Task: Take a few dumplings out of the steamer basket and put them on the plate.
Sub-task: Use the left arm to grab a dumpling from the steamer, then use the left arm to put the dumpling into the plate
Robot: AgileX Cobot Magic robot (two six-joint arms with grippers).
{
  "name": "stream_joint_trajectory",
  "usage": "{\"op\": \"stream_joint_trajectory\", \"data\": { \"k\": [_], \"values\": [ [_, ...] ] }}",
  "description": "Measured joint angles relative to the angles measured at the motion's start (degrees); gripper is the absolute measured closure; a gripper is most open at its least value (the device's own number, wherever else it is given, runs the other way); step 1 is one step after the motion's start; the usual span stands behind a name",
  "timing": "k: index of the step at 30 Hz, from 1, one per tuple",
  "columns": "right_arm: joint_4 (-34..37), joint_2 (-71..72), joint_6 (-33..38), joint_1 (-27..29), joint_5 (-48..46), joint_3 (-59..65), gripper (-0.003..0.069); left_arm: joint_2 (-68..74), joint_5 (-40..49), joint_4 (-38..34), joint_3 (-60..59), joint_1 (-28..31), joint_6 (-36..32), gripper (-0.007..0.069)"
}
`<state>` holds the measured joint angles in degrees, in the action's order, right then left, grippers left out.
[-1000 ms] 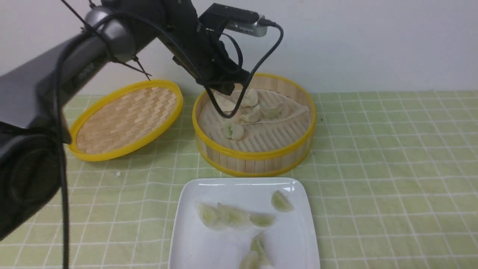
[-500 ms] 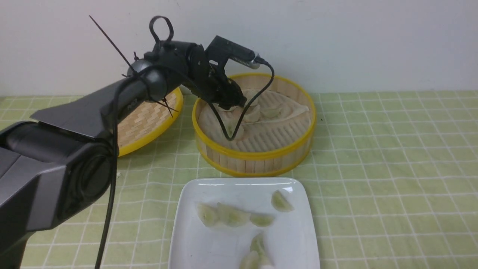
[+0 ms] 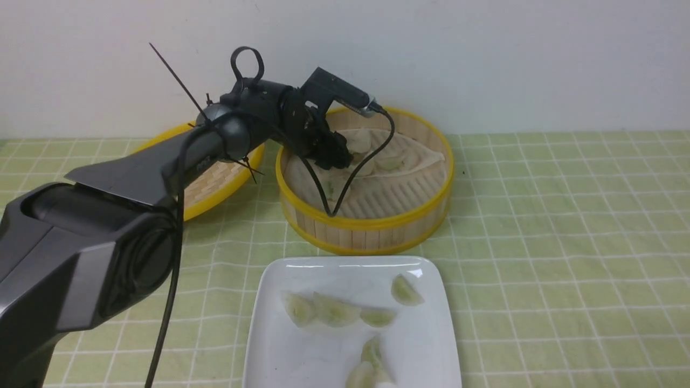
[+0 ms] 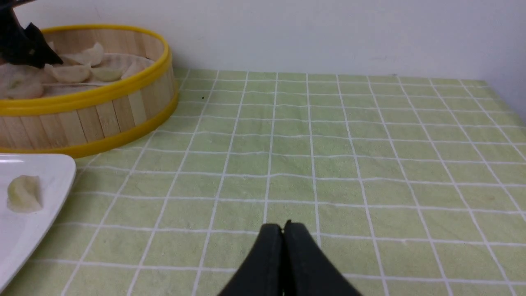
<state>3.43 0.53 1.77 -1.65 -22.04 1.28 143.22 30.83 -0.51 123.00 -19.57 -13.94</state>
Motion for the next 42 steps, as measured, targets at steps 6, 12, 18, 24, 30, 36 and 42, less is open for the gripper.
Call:
{"op": "stream_joint_trajectory", "data": {
  "k": [6, 12, 18, 24, 30, 36, 42],
  "values": [
    [0.0, 0.0, 0.0, 0.0, 0.0, 0.0, 0.0673, -0.7, 4.0, 0.5, 0.0, 0.0, 1.6, 0.0401],
    [0.0, 0.0, 0.0, 0.0, 0.0, 0.0, 0.0673, -5.7, 10.1, 0.5, -0.2, 0.0, 1.7, 0.0398],
    [0.0, 0.0, 0.0, 0.0, 0.0, 0.0, 0.0673, -14.0, 18.3, -0.5, -0.2, 0.0, 1.7, 0.0398],
    [0.0, 0.0, 0.0, 0.0, 0.0, 0.0, 0.0673, -24.0, 38.7, -3.0, -0.1, 0.0, 1.7, 0.0398],
    [0.0, 0.0, 0.0, 0.0, 0.0, 0.0, 0.0673, -32.7, 39.9, -7.1, -6.1, 0.0, 3.1, 0.0398],
    [0.0, 0.0, 0.0, 0.0, 0.0, 0.0, 0.0673, -43.7, 39.8, -11.6, -25.2, -1.9, 4.2, 0.0398],
    [0.0, 0.0, 0.0, 0.0, 0.0, 0.0, 0.0673, -50.3, 36.3, -13.5, -48.5, -7.6, 4.3, 0.0398]
  ]
}}
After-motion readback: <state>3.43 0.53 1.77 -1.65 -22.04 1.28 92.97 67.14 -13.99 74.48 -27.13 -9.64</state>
